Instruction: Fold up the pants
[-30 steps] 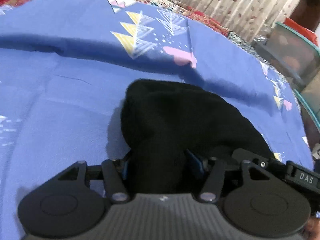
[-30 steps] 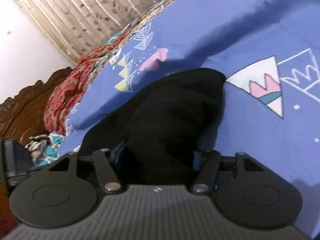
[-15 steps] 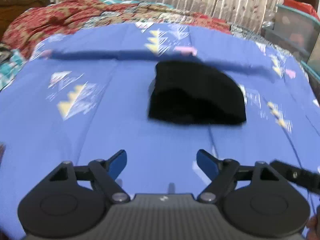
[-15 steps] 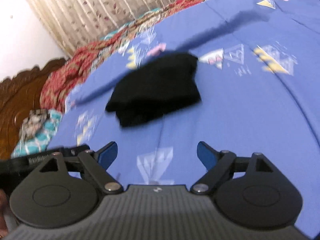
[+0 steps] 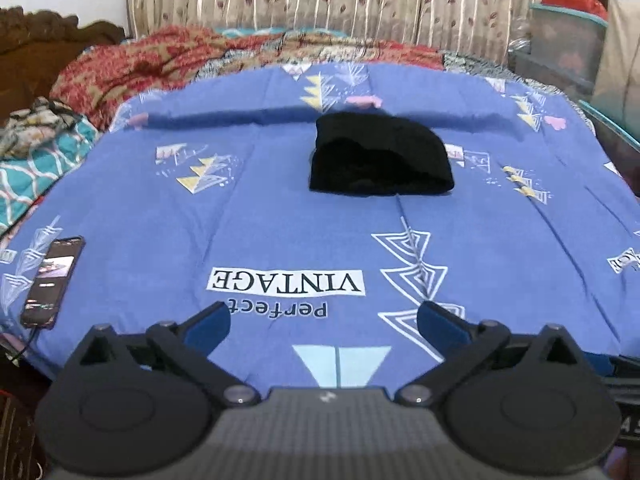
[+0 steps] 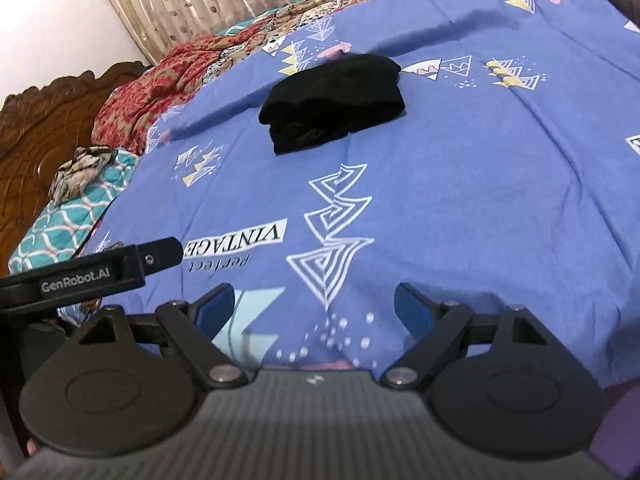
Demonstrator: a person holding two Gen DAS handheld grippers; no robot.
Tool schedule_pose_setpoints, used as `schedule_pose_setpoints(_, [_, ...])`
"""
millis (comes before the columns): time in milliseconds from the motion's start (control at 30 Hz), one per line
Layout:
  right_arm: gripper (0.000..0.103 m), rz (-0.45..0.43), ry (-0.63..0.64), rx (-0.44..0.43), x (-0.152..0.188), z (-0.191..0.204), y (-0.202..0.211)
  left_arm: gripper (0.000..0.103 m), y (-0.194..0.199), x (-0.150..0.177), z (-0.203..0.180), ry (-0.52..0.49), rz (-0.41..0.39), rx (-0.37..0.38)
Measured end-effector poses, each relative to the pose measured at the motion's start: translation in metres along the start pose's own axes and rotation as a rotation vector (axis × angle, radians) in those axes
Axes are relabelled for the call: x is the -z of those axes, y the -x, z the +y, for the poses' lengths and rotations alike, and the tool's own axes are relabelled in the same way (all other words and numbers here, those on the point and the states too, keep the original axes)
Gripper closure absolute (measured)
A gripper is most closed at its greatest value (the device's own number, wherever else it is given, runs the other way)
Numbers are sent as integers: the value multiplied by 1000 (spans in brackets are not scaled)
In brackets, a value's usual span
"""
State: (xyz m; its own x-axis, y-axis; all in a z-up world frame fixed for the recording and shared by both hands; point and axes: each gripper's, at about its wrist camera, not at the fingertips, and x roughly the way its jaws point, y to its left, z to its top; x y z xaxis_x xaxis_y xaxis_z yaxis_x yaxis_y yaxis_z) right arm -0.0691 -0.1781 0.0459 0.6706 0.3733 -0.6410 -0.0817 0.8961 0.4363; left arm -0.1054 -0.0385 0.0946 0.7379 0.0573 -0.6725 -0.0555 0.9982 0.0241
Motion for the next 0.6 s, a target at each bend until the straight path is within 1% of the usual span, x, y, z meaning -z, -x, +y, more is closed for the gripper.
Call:
schedule_pose_setpoints(200, [14, -60, -6, 10, 7, 11, 19, 0, 28, 8, -2, -16, -45, -5])
schedule_pose_setpoints(267, [11, -81, 5, 10, 10, 17, 23, 0, 32, 11, -3, -24, -47, 0])
schedule_pose_setpoints(467, [11, -82, 1, 28, 5, 20, 11, 0, 20, 4, -4, -12, -23, 20])
schedule_pose_setpoints(600, [11, -84, -17, 37, 4, 19, 6, 0, 19, 3, -8, -20, -28, 12])
